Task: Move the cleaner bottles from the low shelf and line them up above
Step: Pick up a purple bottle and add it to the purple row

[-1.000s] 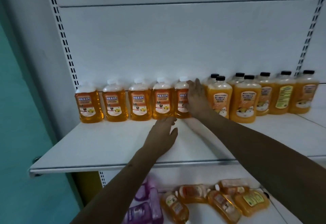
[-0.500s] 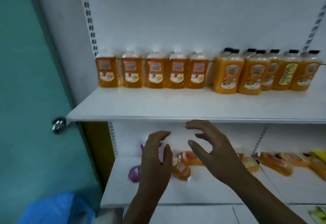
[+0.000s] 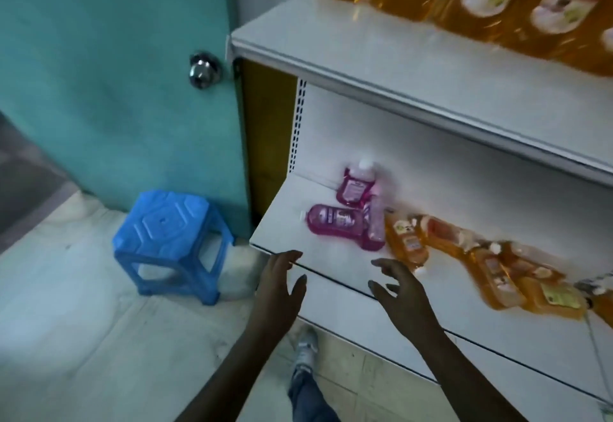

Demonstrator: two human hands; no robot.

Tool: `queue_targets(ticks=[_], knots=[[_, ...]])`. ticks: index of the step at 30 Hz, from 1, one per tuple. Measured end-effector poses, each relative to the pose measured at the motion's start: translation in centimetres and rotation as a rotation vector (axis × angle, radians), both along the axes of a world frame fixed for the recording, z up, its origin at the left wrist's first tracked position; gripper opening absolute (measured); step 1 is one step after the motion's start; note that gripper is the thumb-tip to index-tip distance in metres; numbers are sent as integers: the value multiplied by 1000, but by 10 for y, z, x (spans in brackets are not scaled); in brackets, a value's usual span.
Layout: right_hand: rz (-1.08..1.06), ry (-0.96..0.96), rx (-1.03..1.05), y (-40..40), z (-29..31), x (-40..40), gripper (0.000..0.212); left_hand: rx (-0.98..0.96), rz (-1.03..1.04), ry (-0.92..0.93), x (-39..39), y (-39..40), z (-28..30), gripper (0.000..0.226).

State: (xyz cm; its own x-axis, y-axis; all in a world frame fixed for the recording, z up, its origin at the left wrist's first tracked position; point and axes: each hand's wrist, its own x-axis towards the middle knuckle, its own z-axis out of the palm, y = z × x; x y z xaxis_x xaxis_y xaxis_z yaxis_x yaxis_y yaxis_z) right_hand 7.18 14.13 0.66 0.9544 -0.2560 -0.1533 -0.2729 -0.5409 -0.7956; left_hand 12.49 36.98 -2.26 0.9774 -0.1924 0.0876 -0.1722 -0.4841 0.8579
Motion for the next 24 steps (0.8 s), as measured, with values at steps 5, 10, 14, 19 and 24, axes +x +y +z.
queue_targets(ticks=[5, 10, 14, 19, 24], knots=[[-106, 63, -49, -36, -47, 96, 61, 43, -47, 126, 53, -50, -32, 40], [-81, 164, -157, -68, -80, 202, 52, 70, -231, 371, 103, -132, -78, 43], [-82, 295, -247, -81, -93, 235, 46, -9, -315, 474, 113, -169, -94, 44], [-95, 294, -160, -73, -58, 211, 37, -323, -320, 398, 105, -175, -80, 26], [-182, 20, -19, -85, -2, 149, 51, -512, -386, 467, 88, -164, -3, 44]])
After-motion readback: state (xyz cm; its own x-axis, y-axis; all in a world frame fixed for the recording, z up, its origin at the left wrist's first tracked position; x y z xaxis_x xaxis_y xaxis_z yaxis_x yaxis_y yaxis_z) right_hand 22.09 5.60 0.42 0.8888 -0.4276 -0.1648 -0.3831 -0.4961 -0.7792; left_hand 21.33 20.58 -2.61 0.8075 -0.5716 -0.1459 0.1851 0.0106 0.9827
